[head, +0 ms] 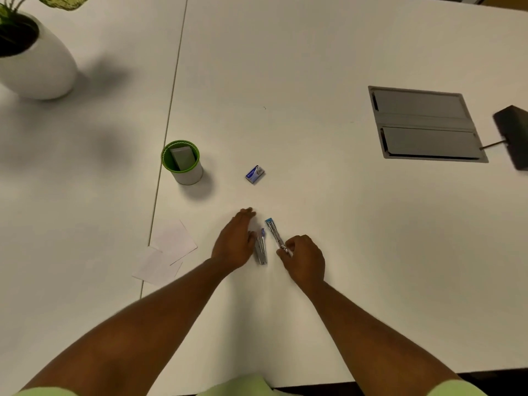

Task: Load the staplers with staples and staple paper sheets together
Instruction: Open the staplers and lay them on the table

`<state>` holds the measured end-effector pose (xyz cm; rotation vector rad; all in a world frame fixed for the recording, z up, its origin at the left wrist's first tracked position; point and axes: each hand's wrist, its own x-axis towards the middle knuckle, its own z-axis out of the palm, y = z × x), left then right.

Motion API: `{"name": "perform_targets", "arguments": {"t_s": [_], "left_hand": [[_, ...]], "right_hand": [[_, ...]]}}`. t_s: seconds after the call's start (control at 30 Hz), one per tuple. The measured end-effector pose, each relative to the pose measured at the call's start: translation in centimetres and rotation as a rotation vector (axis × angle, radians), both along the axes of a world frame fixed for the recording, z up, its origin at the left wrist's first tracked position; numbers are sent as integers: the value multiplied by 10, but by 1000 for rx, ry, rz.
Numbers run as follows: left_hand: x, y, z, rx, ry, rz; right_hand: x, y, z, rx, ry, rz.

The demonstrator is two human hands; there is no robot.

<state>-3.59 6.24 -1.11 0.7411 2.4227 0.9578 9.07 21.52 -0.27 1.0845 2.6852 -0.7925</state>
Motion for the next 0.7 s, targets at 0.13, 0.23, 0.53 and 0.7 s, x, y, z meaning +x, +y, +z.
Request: {"name": "perform_targets", "arguments": {"t_s": [0.13, 0.23, 0.53, 0.7], "left_hand": [[8, 13, 8, 44, -29, 3], [13, 10, 13, 76, -1, 1], [43, -18, 30, 130, 20, -54], [76, -45, 27, 85, 31, 42]], "right_hand": [[-1, 6, -3, 40, -29, 25], [3, 10, 2, 44, 38, 22], [33, 13, 23, 92, 225, 259], [53, 0, 22, 111, 221, 413]]}}
